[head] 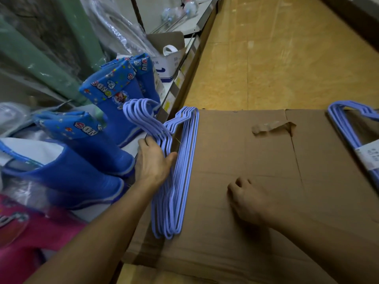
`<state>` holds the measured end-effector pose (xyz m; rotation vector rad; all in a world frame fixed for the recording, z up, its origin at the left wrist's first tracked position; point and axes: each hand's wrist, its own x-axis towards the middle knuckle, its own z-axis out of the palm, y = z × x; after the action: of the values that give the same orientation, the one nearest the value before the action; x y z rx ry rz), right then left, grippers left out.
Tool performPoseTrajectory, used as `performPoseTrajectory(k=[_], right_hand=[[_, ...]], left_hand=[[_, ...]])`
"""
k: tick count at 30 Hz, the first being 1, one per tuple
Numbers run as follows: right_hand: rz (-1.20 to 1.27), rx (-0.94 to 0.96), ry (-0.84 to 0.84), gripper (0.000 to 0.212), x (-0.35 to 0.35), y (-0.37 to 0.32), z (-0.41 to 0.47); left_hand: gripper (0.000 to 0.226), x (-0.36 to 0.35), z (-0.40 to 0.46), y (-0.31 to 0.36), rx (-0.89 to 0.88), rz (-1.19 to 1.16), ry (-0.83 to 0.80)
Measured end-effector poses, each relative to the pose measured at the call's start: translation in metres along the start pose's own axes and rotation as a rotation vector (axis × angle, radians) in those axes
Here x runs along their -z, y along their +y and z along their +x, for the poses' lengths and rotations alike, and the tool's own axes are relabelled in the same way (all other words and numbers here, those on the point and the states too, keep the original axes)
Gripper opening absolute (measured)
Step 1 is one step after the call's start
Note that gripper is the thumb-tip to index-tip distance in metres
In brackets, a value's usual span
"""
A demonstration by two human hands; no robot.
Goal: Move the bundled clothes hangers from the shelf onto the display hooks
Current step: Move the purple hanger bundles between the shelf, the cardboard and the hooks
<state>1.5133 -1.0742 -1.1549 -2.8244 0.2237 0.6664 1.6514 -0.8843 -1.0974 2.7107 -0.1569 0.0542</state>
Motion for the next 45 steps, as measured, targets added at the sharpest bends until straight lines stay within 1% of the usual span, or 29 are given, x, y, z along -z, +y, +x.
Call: performPoseTrajectory(k=[3, 6, 8, 10, 12, 19, 22, 25, 27, 28, 29, 31, 33, 36, 38, 39, 41, 43, 45], right_hand=[[0.031, 0.013, -0.012, 0.034, 0.001, 0.007, -0.008], [0.085, 0.009, 0.025, 0.031, 0.004, 0.02, -0.022], [0.107, -0.003, 0.064, 0.032, 0.009, 0.032, -0.034], [0.131, -0.018, 0.091, 0.037, 0.016, 0.047, -0.048], [0.162, -0.037, 0.115, 0.04, 0.025, 0.063, -0.064], [0.175, -0.149, 0.152, 0.038, 0.039, 0.13, -0.127], [0.203, -0.228, 0.181, 0.038, 0.04, 0.161, -0.152], [0.247, -0.333, 0.266, 0.031, 0.038, 0.197, -0.174], [0.284, -0.437, 0.347, 0.024, 0.036, 0.222, -0.187], [0.308, -0.505, 0.373, 0.023, 0.036, 0.232, -0.194], [0.338, -0.574, 0.389, 0.026, 0.036, 0.243, -0.199], [0.421, -0.687, 0.389, 0.039, 0.034, 0.261, -0.208], [0.507, -0.759, 0.377, 0.047, 0.029, 0.277, -0.211], [0.662, -0.79, 0.379, 0.035, 0.02, 0.289, -0.207], [0.744, -0.789, 0.39, 0.039, 0.017, 0.291, -0.201], [0.752, -0.793, 0.39, 0.039, 0.016, 0.291, -0.198], [0.731, -0.826, 0.35, 0.033, 0.016, 0.289, -0.192], [0.697, -0.858, 0.284, 0.037, 0.015, 0.288, -0.185], [0.669, -0.868, 0.237, 0.03, 0.013, 0.288, -0.18]], left_hand=[[0.073, 0.009, -0.004, 0.004, -0.012, 0.085, 0.016], [0.06, 0.016, -0.012, 0.013, -0.071, 0.142, 0.095], [0.049, 0.02, -0.014, 0.021, -0.118, 0.067, 0.109], [0.043, 0.022, -0.015, 0.033, -0.159, -0.102, 0.047], [0.039, 0.019, -0.02, 0.051, -0.198, -0.215, -0.044], [0.013, -0.007, -0.067, 0.133, -0.287, -0.485, -0.327], [0.006, -0.02, -0.086, 0.168, -0.325, -0.561, -0.407], [0.006, -0.03, -0.104, 0.195, -0.328, -0.61, -0.472], [0.008, -0.034, -0.114, 0.209, -0.33, -0.645, -0.513], [0.009, -0.036, -0.119, 0.216, -0.334, -0.663, -0.531], [0.01, -0.037, -0.122, 0.222, -0.337, -0.682, -0.547], [0.012, -0.039, -0.128, 0.235, -0.33, -0.723, -0.576], [0.013, -0.041, -0.131, 0.247, -0.312, -0.757, -0.595], [0.013, -0.046, -0.134, 0.262, -0.272, -0.808, -0.621], [0.014, -0.049, -0.136, 0.269, -0.236, -0.841, -0.642], [0.014, -0.051, -0.138, 0.272, -0.224, -0.844, -0.653], [0.014, -0.054, -0.142, 0.276, -0.221, -0.846, -0.674], [0.012, -0.056, -0.145, 0.278, -0.213, -0.86, -0.701], [0.012, -0.057, -0.148, 0.277, -0.209, -0.849, -0.728]])
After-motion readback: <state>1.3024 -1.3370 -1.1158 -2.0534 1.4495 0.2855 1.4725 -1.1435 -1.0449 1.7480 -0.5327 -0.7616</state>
